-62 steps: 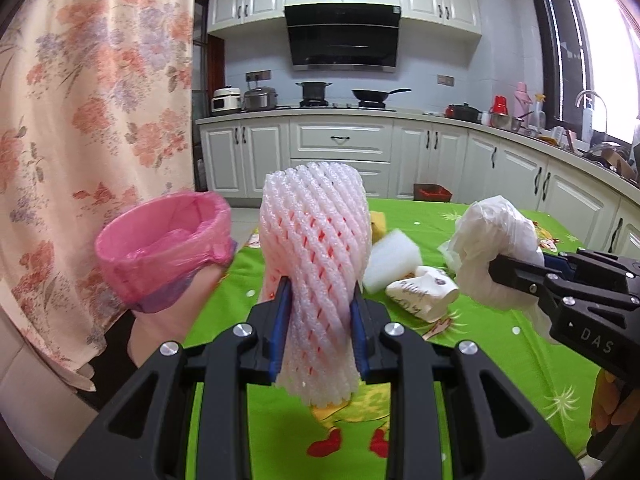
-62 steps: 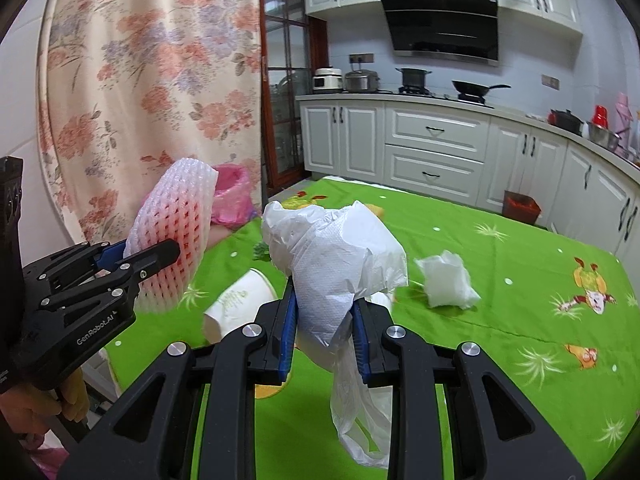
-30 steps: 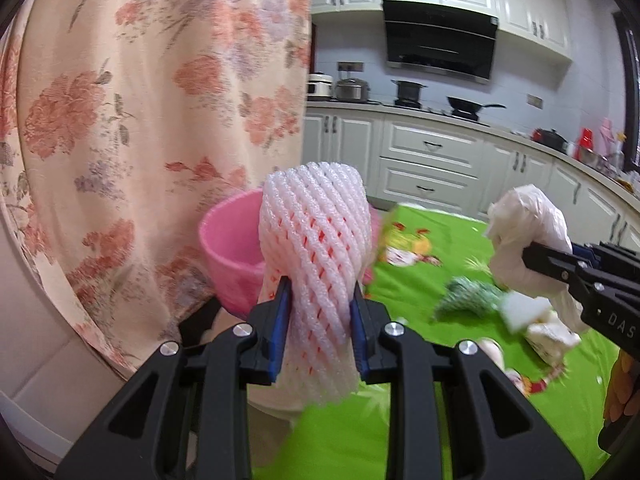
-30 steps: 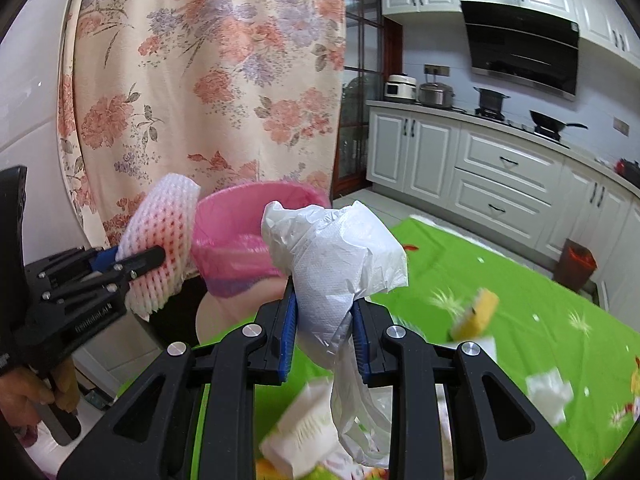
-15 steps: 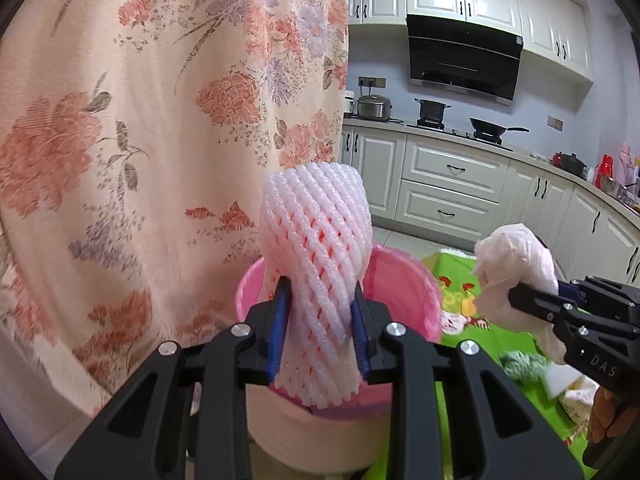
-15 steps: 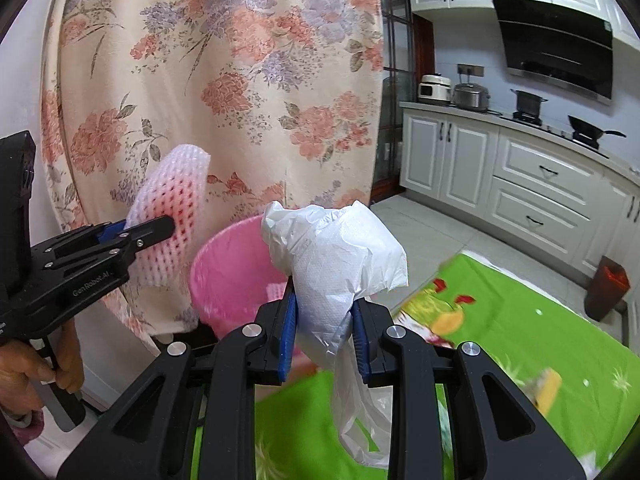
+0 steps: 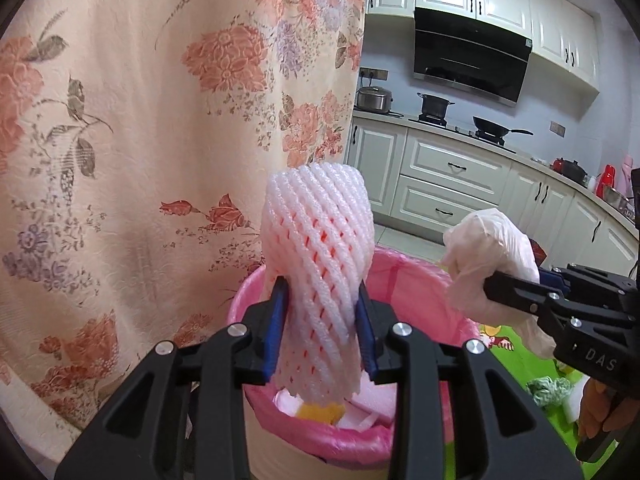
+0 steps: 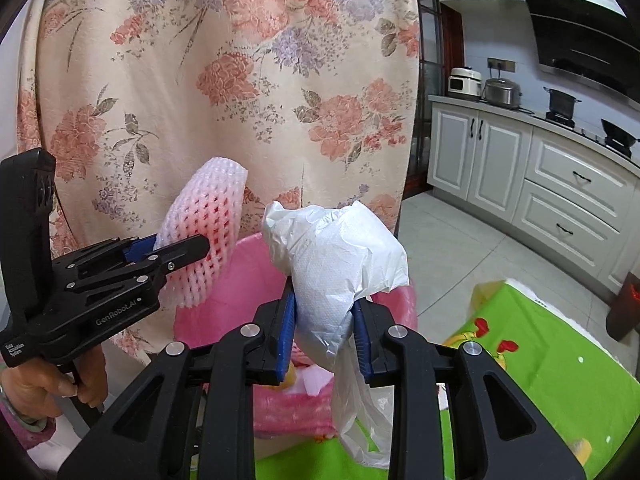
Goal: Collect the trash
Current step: 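Open both tools over the pink bin to drop net and bag, then move both open tools back to the paper cups on the table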
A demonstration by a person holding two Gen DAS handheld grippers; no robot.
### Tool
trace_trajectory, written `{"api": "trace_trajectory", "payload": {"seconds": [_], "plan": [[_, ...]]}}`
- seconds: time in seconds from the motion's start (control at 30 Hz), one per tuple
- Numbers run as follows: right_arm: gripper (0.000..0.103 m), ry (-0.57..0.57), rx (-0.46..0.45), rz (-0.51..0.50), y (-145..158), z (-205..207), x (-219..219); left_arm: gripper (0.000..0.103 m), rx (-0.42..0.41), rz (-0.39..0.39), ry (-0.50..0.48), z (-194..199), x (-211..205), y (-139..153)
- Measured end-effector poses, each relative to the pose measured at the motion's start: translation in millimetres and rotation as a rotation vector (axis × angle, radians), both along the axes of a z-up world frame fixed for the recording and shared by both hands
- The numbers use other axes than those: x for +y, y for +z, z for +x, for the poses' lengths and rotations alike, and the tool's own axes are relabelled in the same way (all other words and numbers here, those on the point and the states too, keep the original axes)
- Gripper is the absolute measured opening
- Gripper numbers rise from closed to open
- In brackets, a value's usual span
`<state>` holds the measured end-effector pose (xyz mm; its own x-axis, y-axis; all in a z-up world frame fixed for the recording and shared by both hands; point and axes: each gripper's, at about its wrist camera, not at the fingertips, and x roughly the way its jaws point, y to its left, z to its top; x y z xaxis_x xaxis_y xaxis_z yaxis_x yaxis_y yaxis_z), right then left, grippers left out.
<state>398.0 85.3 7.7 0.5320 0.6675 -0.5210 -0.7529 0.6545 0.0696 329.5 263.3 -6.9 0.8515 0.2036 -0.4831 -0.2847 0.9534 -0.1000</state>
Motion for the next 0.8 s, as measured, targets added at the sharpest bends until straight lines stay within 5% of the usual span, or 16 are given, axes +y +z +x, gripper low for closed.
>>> {"api": "trace_trajectory", "payload": {"seconds": [0.1,0.23,0.47,0.6,0.8], "plan": [[0.031,0.017,0.012,-0.004,-6.2,4.0,4.6,0.043,0.009,-0.016,-0.002,3.8,5.5,-7.1],[0.063,0.026,0.025,-0.015,-17.7,7.2,6.2,0.069,0.018,-0.006,-0.004,6.1,6.9,-15.9],[0.063,0.020,0.008,-0.044,-25.7,-1.4,-6.8,0.078,0.024,0.000,0.024,-2.9,5.9,-20.3],[0.063,0.023,-0.003,-0.032,-20.2,-11.7,-18.1,0.091,-0.004,-0.029,0.069,-25.4,3.4,-14.0],[0.063,-0.002,-0.029,-0.008,-5.1,-36.6,-41.7,0.097,-0.026,-0.042,0.101,-65.4,-12.1,-6.5]]}}
